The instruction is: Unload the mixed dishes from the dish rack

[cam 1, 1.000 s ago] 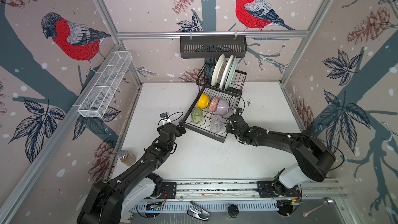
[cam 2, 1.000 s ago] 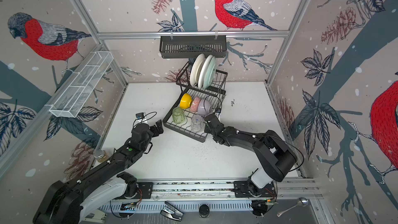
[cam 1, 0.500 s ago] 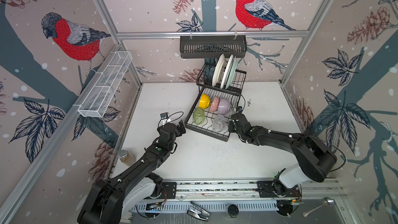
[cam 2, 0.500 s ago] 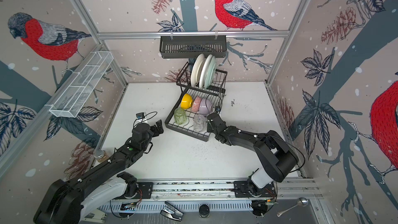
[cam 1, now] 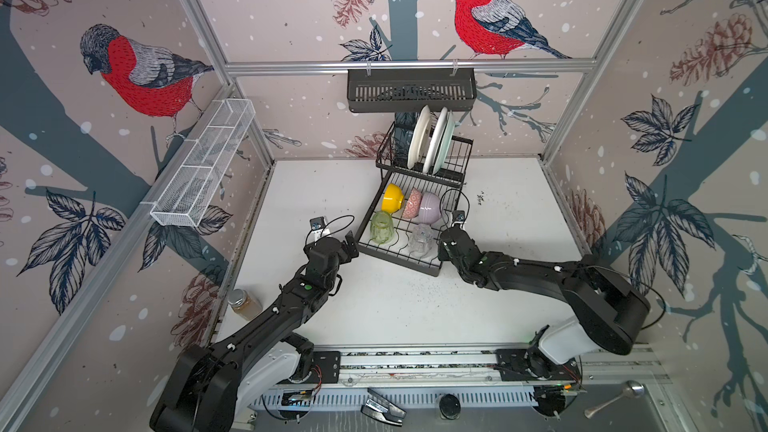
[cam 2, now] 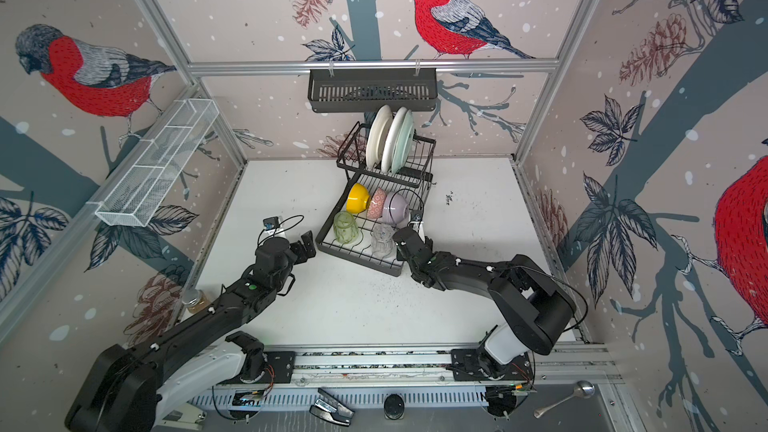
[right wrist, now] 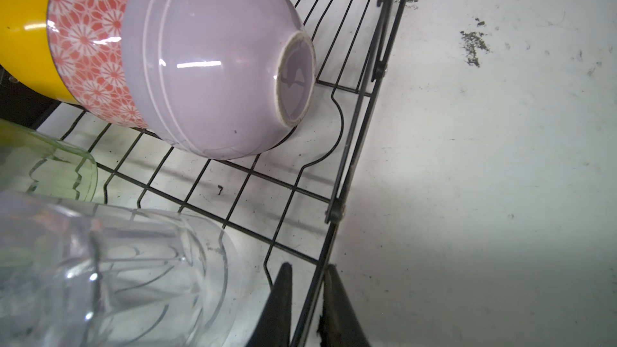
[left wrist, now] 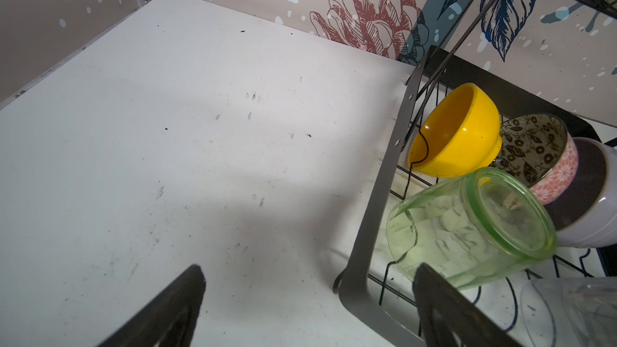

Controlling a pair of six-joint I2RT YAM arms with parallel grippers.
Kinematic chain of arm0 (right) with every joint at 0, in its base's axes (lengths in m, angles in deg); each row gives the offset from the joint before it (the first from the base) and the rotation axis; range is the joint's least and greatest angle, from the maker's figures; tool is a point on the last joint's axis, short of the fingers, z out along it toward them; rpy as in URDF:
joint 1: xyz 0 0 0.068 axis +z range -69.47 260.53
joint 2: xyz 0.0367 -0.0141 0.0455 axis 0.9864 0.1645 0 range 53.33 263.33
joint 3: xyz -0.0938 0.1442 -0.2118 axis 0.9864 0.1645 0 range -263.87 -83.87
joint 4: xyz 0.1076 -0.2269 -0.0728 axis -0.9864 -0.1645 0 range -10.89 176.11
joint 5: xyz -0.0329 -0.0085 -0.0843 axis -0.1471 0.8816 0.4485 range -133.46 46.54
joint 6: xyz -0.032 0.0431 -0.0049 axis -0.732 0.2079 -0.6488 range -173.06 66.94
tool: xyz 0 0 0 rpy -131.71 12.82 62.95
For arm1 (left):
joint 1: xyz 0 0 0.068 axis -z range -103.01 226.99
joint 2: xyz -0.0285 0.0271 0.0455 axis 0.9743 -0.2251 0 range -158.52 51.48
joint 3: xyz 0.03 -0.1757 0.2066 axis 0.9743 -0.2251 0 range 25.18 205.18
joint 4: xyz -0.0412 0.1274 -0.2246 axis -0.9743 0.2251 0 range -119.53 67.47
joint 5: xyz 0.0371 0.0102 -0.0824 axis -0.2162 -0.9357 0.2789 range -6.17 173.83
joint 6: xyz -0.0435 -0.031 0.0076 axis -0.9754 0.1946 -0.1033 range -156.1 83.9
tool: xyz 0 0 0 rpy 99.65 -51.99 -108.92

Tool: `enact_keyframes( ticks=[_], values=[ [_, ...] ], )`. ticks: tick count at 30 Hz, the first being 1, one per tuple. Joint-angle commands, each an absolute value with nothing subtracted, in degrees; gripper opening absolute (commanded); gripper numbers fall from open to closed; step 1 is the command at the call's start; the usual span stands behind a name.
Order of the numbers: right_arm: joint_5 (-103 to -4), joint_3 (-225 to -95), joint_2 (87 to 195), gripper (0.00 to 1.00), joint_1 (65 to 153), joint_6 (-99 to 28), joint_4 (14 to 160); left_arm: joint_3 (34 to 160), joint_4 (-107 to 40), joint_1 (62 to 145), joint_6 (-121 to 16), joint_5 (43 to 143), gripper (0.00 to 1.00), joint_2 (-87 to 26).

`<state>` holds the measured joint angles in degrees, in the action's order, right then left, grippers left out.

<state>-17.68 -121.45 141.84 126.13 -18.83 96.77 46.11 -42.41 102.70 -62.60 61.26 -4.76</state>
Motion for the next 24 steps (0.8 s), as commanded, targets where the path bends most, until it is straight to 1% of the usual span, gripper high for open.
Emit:
enact_keyframes(
  ticks=[1, 9, 14, 24],
  values=[
    [-31.70, -119.56, 142.57, 0.10, 128.26, -22.31, 77.61, 46.50, -42.70, 102.69, -61.85, 61.15, 0.97, -4.12],
    [-31.20, -116.62, 140.02, 0.08, 129.75, -18.83, 76.74, 46.22, -42.42, 102.70, -61.87, 61.08, 0.97, -3.26],
    [-28.25, -116.47, 138.26, 0.08, 129.58, -16.26, 73.57, 46.32, -42.18, 102.74, -62.01, 61.21, 0.97, -2.94],
    [-24.49, -116.87, 137.62, 0.07, 124.32, -16.00, 69.76, 46.23, -41.57, 102.74, -61.94, 61.15, 0.97, -1.44]
  ],
)
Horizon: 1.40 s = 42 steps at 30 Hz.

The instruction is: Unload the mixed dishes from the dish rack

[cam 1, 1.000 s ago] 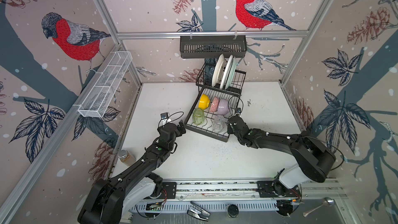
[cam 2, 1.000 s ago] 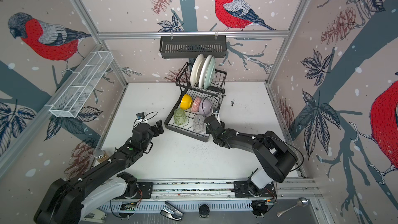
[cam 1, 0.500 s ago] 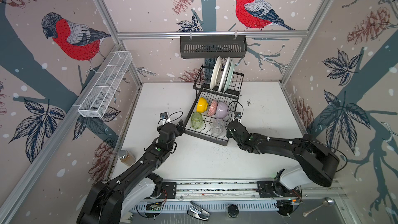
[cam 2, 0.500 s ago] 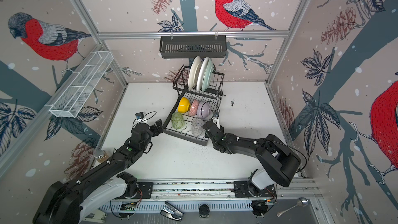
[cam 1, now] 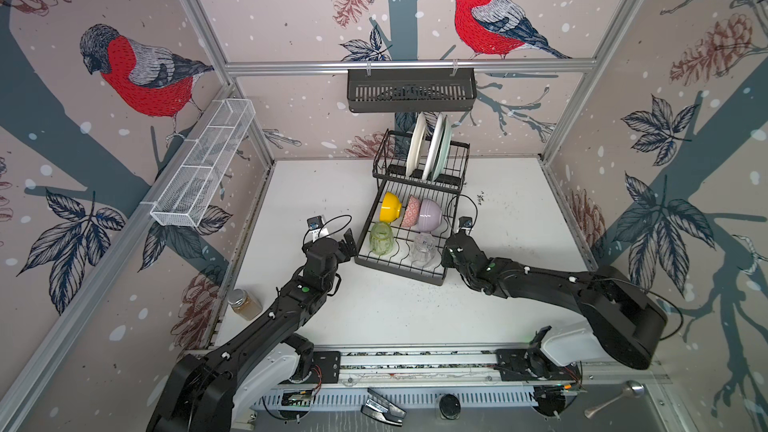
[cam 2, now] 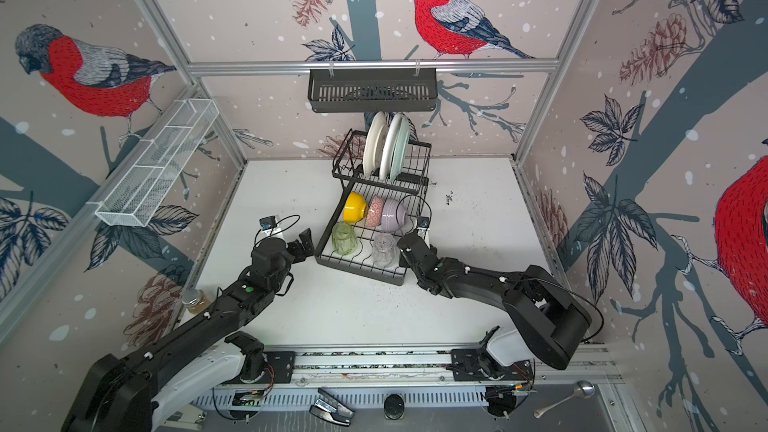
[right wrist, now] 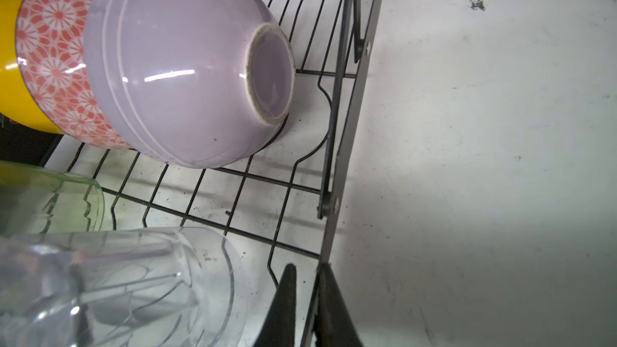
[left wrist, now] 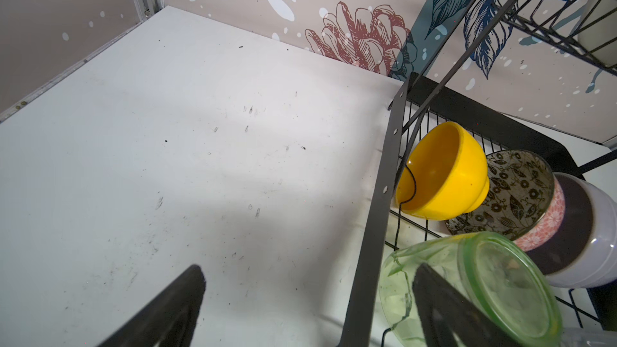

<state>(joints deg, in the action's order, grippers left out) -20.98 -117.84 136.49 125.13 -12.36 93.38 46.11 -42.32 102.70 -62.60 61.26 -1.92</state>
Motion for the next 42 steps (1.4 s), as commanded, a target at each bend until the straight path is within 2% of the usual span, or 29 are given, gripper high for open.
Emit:
enact_keyframes(
  ticks=[1, 26, 34, 42],
  values=[
    [-24.02, -117.23, 137.56, 0.07, 124.15, -15.99, 69.19, 46.10, -41.65, 102.72, -61.91, 61.23, 0.97, -1.22],
    [-22.55, -120.58, 132.78, 0.16, 118.16, -18.02, 64.54, 46.10, -41.70, 102.70, -62.42, 62.73, 0.97, -1.25],
    [-27.32, -121.56, 125.40, 0.36, 119.03, -17.24, 63.72, 46.37, -41.99, 102.74, -62.61, 64.05, 0.97, -1.51],
    [-36.27, -124.15, 120.13, 0.66, 121.30, -15.34, 62.65, 46.54, -42.98, 102.82, -62.98, 67.91, 0.97, -1.69]
  ],
)
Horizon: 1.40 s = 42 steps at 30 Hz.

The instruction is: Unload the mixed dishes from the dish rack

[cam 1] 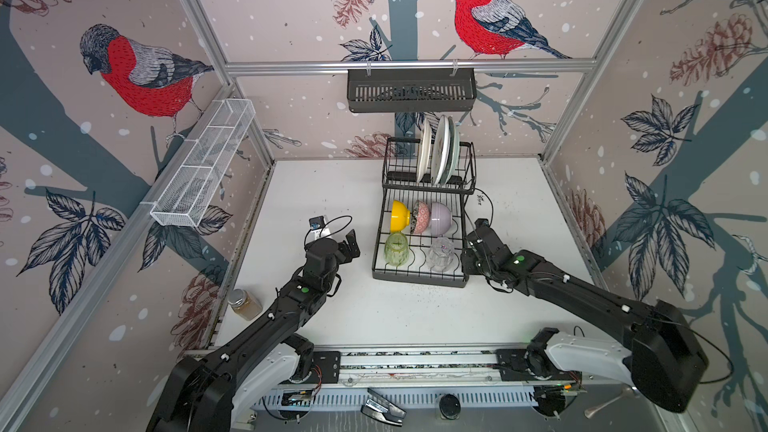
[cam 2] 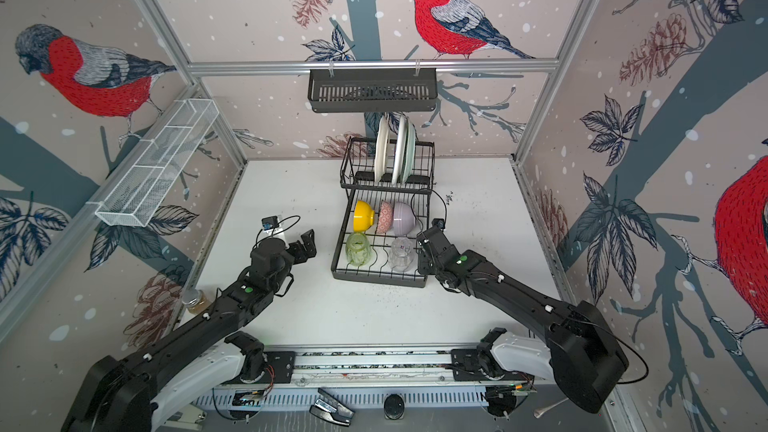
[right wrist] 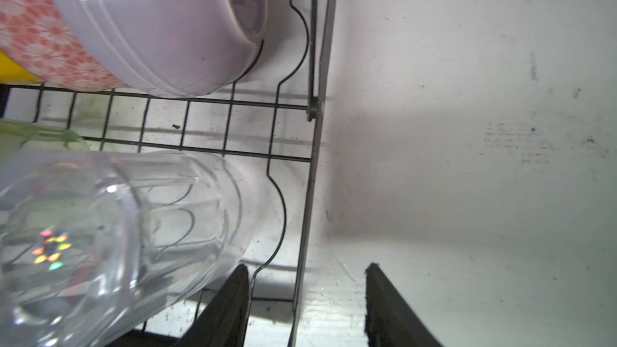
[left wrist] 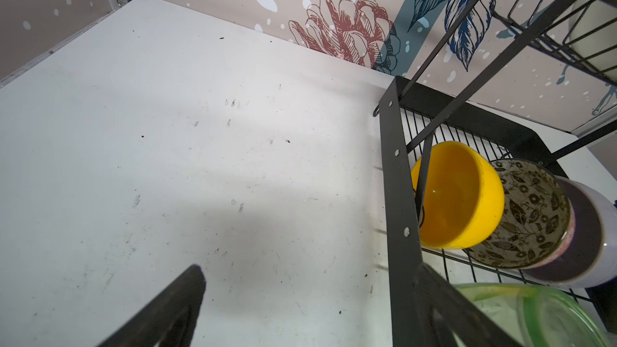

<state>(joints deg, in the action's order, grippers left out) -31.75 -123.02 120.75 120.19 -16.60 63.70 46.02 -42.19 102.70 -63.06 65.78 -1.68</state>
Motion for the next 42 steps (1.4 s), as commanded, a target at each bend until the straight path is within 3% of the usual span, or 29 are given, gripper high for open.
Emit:
enact_keyframes(
  ticks=[1, 3, 8, 25, 32, 42],
  values=[
    [-37.21, -124.79, 120.13, 0.70, 122.04, -15.30, 62.89, 46.69, -42.82, 102.83, -63.10, 68.20, 0.97, -1.71],
    [-38.30, -126.36, 120.62, 0.79, 123.57, -15.33, 63.12, 46.92, -42.54, 102.82, -63.12, 68.79, 0.97, -1.78],
    [-39.06, -130.21, 123.47, 0.84, 125.65, -15.54, 63.21, 47.51, -41.90, 102.97, -63.18, 69.64, 0.97, -1.51],
    [-34.93, -129.97, 130.82, 0.87, 127.20, -12.99, 72.39, 47.43, -42.31, 103.18, -63.36, 70.40, 0.97, -2.13],
    [-25.82, -130.81, 132.70, 0.89, 127.37, -9.45, 73.63, 47.52, -41.98, 103.17, -63.10, 69.80, 0.97, -2.05],
    [-24.96, -129.71, 135.03, 0.88, 127.37, -7.11, 74.68, 47.68, -42.18, 103.18, -62.89, 69.30, 0.97, -3.11]
  ],
)
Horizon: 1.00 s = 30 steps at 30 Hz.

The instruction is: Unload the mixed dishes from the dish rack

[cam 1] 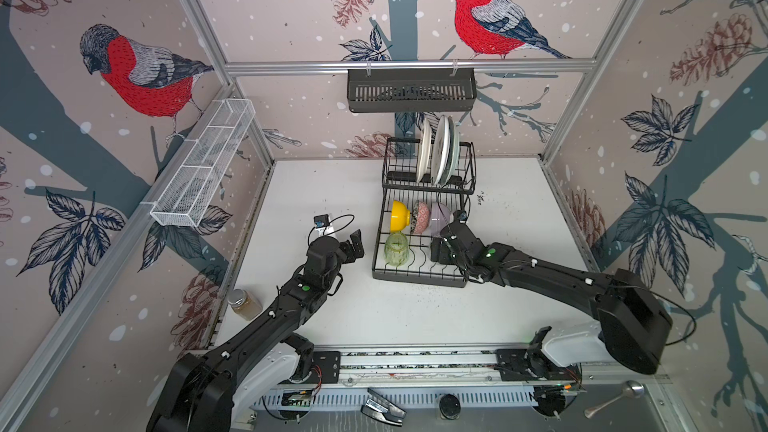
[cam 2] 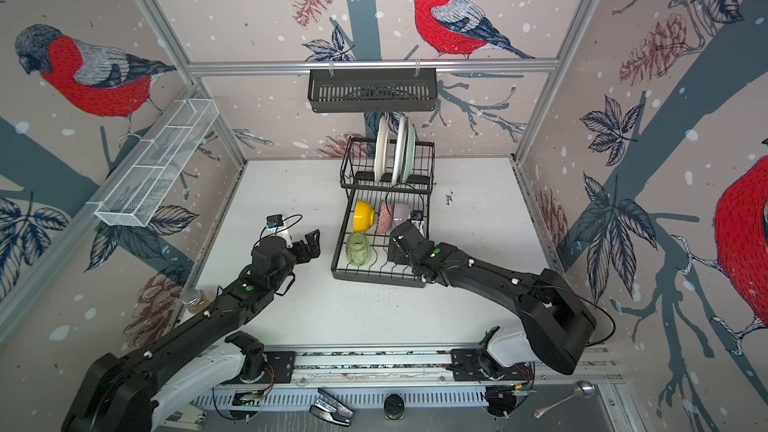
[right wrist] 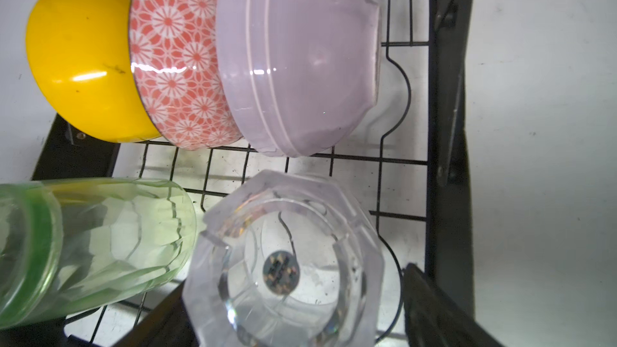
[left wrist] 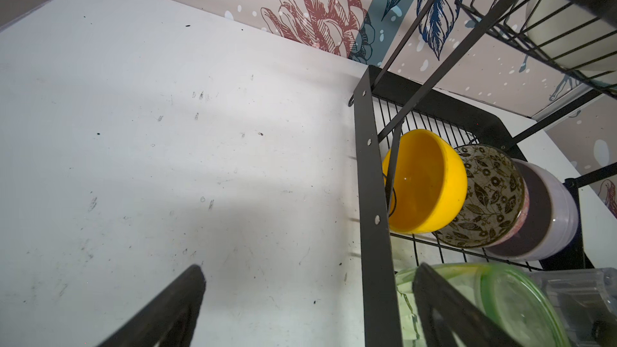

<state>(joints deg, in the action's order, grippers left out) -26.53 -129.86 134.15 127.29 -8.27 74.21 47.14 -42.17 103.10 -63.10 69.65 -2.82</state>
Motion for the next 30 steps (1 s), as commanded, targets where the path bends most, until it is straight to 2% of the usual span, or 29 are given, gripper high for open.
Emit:
enact_keyframes(
  ticks=[1, 13, 19, 30],
  values=[
    [-25.13, -129.75, 135.49, 0.88, 127.37, -6.86, 74.57, 47.76, -42.18, 103.18, -62.84, 69.47, 0.97, -3.25],
    [-27.55, -130.35, 138.31, 0.82, 127.55, -6.39, 77.22, 47.67, -41.56, 103.19, -62.39, 68.57, 0.97, -1.96],
    [-24.68, -130.45, 137.92, 0.88, 128.33, -5.87, 77.66, 47.67, -41.56, 103.22, -62.33, 68.60, 0.97, -1.95],
    [-11.76, -129.60, 134.81, 1.00, 130.21, -4.37, 79.98, 47.68, -41.53, 103.24, -62.42, 68.80, 0.97, -2.08]
  ],
)
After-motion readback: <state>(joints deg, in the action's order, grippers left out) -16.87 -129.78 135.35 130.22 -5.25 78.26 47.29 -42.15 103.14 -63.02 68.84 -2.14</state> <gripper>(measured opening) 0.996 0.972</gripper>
